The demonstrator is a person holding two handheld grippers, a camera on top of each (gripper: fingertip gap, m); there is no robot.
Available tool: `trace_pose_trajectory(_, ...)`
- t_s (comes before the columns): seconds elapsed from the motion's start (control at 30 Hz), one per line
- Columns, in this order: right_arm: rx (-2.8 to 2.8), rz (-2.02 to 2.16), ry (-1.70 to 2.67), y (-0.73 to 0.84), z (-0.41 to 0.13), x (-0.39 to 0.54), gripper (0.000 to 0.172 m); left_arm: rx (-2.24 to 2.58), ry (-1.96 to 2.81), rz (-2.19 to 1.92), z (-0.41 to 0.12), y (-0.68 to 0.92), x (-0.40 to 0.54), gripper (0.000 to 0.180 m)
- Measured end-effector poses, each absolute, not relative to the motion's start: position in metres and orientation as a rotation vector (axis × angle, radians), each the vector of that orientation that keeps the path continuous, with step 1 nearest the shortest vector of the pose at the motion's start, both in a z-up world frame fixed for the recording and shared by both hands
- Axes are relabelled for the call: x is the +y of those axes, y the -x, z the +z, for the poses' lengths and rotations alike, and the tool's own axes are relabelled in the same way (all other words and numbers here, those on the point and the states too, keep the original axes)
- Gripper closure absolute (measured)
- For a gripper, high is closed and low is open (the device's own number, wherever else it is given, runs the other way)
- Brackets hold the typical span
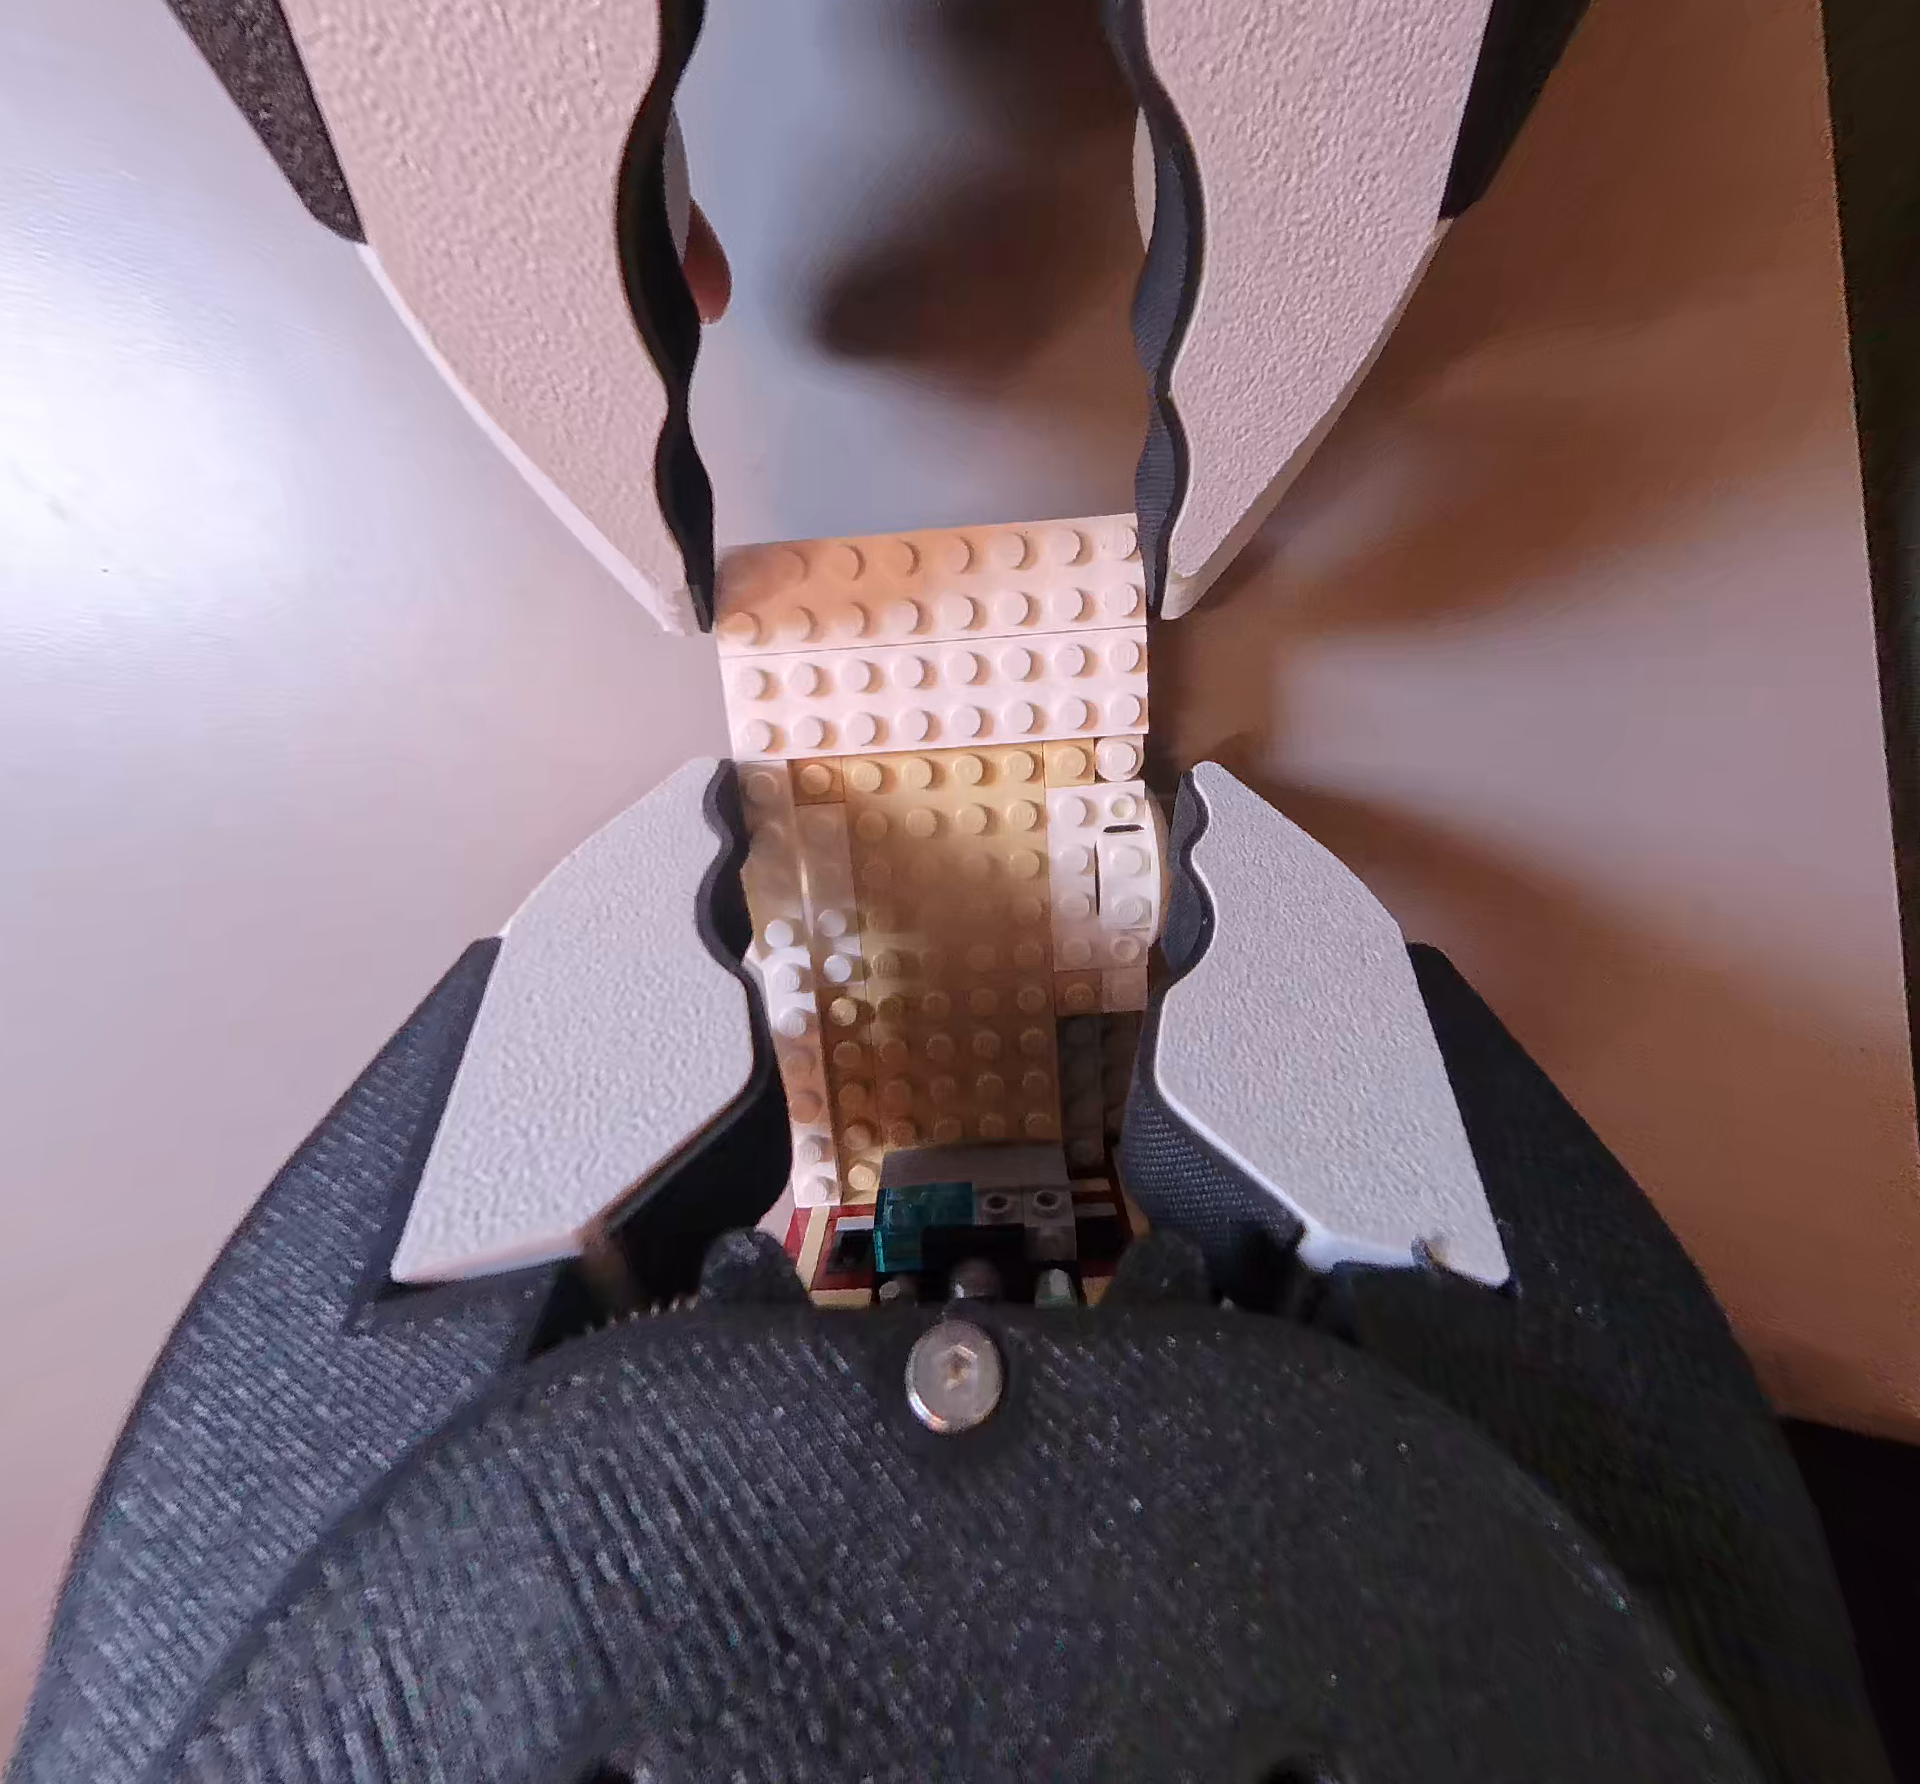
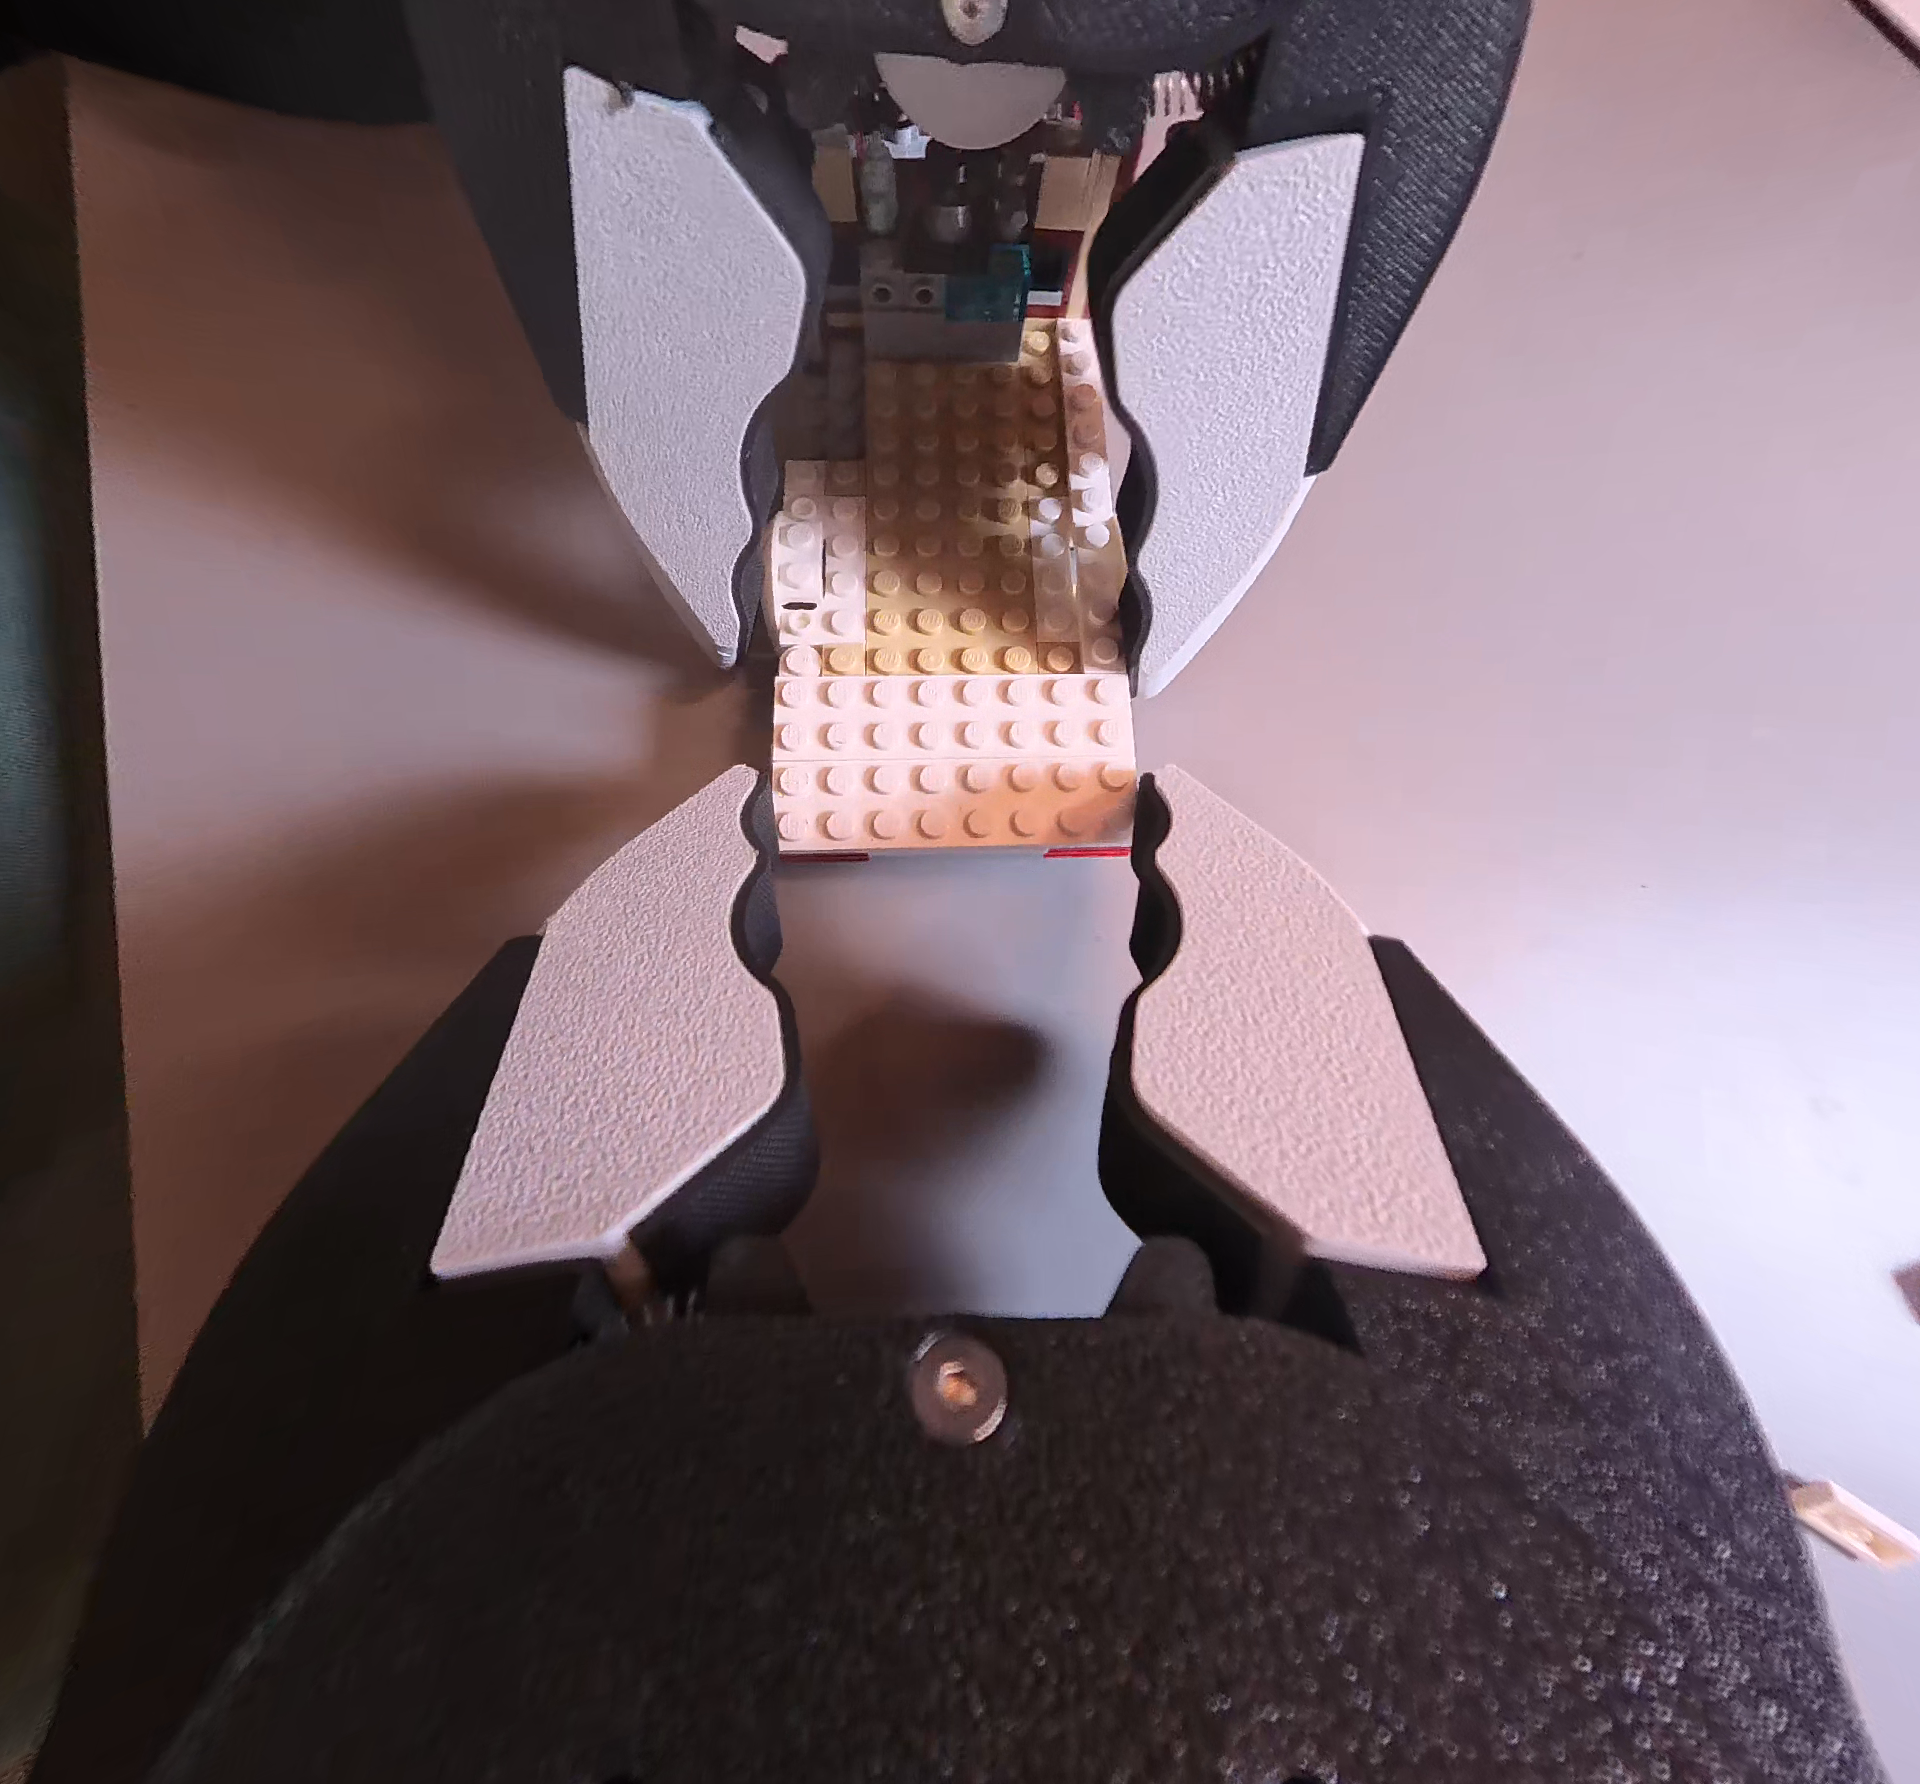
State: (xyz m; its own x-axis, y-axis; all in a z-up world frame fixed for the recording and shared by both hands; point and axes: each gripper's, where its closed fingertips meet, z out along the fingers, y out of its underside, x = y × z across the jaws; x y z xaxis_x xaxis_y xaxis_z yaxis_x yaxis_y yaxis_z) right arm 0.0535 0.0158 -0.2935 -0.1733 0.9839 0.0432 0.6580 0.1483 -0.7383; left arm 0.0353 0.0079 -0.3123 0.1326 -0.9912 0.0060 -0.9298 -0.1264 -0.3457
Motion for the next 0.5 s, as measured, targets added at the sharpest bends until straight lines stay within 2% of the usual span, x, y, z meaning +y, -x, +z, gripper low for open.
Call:
trace_pose_trajectory(0.13, -1.903, 0.793, 1.504, -0.053, -0.293, 0.015, 0.107, 1.905, 2.162, -0.349, -0.313, -0.035, 0.008, 0.101)
trace_pose_trajectory(0.27, -1.929, 0.739, 1.337, -0.053, -0.288, 0.004, 0.158, 1.834, 2.202, -0.356, -0.313, -0.031, 0.019, 0.101)
trace_pose_trajectory(0.3, -1.923, 0.709, 1.323, -0.052, -0.287, 0.004, 0.154, 1.842, 2.193, -0.363, -0.313, -0.031, 0.019, 0.101)
trace_pose_trajectory(0.37, -1.862, 0.745, 1.385, -0.051, -0.281, 0.011, 0.118, 1.888, 2.172, -0.34, -0.313, -0.031, 0.015, 0.102)
trace_pose_trajectory(0.5, -1.851, 0.877, 1.569, -0.055, -0.283, 0.022, 0.094, 1.886, 2.176, -0.334, -0.313, -0.032, 0.015, 0.102)
